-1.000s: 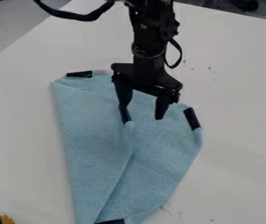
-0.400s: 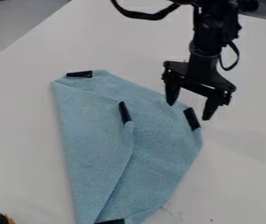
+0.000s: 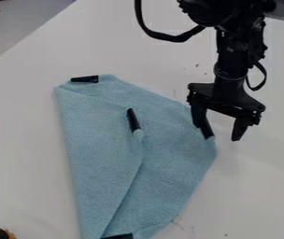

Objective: Fold the cloth from right to left

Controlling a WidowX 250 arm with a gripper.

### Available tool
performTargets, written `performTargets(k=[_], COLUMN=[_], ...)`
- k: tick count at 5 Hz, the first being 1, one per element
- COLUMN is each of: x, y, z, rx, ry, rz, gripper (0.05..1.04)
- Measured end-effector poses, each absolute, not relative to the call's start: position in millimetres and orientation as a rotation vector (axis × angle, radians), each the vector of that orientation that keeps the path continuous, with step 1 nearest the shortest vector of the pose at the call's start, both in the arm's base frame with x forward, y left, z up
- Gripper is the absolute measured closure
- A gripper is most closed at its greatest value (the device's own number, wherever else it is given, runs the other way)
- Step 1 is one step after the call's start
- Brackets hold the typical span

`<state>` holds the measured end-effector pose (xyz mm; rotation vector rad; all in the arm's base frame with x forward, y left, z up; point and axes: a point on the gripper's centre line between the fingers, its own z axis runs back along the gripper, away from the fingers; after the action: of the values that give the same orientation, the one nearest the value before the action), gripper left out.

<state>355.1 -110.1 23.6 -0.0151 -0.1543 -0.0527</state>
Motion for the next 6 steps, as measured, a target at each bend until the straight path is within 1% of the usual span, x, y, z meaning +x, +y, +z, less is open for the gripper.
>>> performTargets(k=[1, 3, 4, 5, 6], x=[353, 357, 357, 356, 353], y=[-113, -108, -107, -103, -96], z=[10, 7, 8, 7, 30], rx=[-0.032, -0.044, -0.043, -0.019, 0.009], ry=[-0.133, -0.129, -0.117, -0.111, -0.145], rz=[-0.045, -0.025, -0.025, -0.017, 0.059], gripper=[0.133, 0.698, 0.883, 0.993, 1.023])
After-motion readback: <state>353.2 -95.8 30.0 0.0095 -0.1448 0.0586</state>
